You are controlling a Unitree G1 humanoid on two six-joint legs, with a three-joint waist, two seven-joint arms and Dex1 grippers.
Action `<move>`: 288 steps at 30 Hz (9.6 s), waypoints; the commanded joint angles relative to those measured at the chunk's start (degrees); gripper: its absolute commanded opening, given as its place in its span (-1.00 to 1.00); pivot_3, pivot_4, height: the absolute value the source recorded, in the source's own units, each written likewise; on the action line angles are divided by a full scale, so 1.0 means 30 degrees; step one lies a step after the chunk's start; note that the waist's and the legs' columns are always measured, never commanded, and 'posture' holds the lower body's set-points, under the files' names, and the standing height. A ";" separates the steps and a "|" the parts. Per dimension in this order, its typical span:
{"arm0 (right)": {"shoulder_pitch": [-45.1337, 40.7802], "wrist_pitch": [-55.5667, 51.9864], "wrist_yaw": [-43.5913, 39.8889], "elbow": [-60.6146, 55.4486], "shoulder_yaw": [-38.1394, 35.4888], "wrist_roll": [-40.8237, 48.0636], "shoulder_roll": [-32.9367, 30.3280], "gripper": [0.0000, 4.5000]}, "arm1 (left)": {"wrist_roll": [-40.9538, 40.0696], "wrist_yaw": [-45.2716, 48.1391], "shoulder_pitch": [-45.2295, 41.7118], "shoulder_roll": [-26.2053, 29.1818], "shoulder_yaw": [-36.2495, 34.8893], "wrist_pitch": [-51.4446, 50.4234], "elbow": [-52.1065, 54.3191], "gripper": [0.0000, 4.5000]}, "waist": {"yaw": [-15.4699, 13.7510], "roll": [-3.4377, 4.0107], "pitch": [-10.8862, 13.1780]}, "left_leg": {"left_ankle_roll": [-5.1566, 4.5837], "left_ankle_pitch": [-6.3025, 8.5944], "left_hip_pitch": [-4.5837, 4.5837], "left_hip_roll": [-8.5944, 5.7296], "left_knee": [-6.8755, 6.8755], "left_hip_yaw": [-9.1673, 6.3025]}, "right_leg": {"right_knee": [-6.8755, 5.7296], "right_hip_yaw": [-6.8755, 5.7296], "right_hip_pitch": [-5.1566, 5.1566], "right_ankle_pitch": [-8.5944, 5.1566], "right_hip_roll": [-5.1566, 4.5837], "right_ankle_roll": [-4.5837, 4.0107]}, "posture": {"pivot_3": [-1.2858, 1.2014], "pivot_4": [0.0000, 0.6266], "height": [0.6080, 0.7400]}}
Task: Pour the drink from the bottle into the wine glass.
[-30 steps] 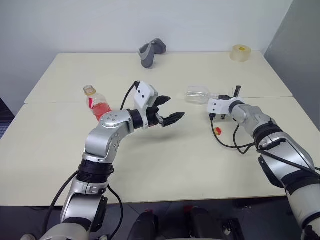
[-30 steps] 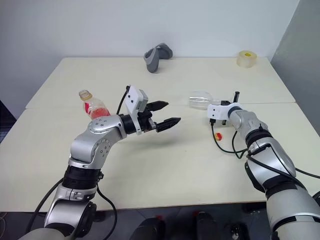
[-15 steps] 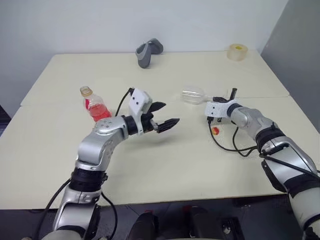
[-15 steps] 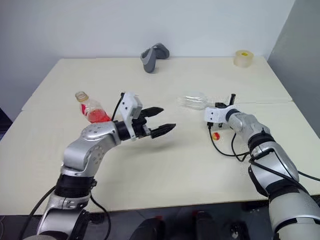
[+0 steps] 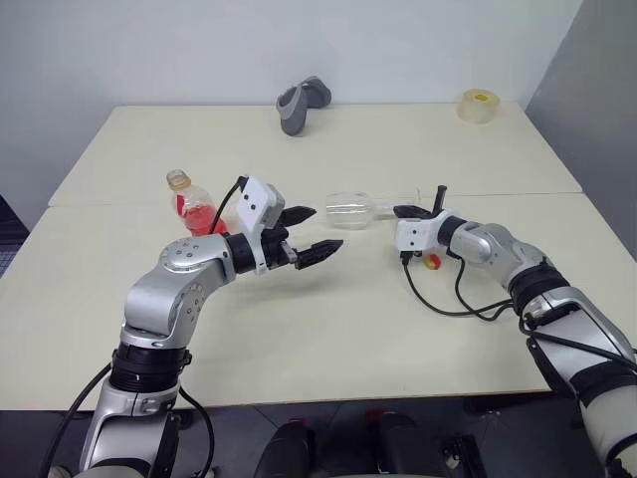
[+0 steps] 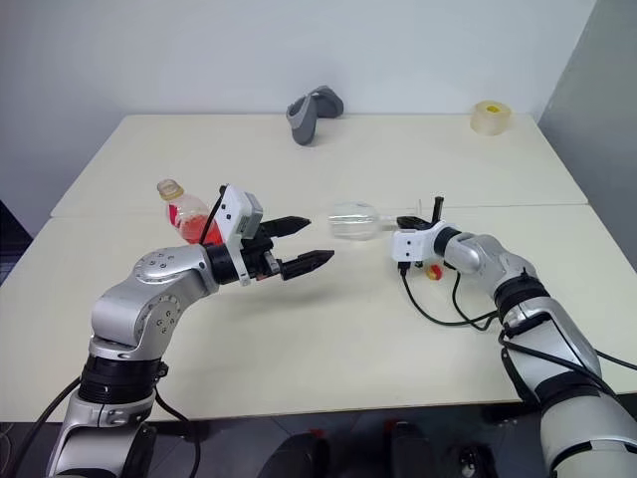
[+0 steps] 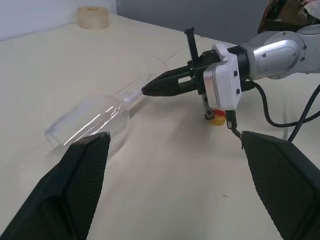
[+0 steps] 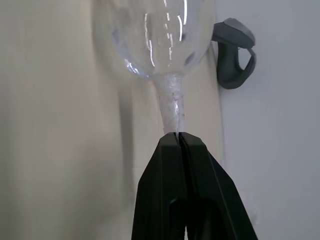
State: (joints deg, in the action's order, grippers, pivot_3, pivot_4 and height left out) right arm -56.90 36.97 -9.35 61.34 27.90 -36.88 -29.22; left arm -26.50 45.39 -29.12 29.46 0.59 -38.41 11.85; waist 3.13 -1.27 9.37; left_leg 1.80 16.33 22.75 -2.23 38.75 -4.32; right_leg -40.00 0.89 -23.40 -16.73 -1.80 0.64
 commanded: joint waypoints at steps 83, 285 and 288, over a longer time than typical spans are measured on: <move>0.0010 -0.6282 -0.3897 -0.2855 -0.7573 1.1043 1.0119 -0.93 | -0.2297 -0.3713 0.8144 0.0782 -0.6753 -0.0512 0.5939 1.00 | 0.0188 0.0017 0.0001 | -0.0003 0.0004 -0.0005 0.0005 -0.0019 -0.0062 | 0.0005 -0.0014 -0.0009 0.0003 0.0011 -0.0005 | 0.03 -0.52 1.00; 0.9496 -2.5032 -0.8702 -3.0911 -0.6731 2.3382 0.3098 1.00 | 0.5046 -0.2618 -0.5178 0.0820 -0.4610 1.6203 -2.1454 -0.43 | -0.0491 -0.0031 -0.0009 | -0.0025 0.0025 -0.0070 0.0094 -0.0250 -0.0143 | 0.0176 -0.0148 0.0030 0.0020 0.0089 -0.0036 | 0.03 -0.52 1.00; 0.9505 -2.4835 -0.8717 -3.0790 -0.6718 2.3162 0.3032 1.00 | 0.5102 -0.2466 -0.5169 0.0899 -0.4408 1.5532 -2.0348 -0.46 | -0.0483 -0.0032 -0.0009 | -0.0019 0.0021 -0.0061 0.0090 -0.0247 -0.0149 | 0.0179 -0.0147 0.0028 0.0020 0.0089 -0.0036 | 0.03 -0.52 1.00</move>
State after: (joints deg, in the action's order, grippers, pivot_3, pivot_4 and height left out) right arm -27.72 -39.03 -35.40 -30.45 8.52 32.69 -20.06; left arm -10.90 37.55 -42.97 30.63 -12.68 8.40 -53.56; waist 1.68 -1.37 9.34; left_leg 1.75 16.39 22.58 -1.96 38.02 -4.78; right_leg -39.46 0.45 -23.31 -16.67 -1.53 0.53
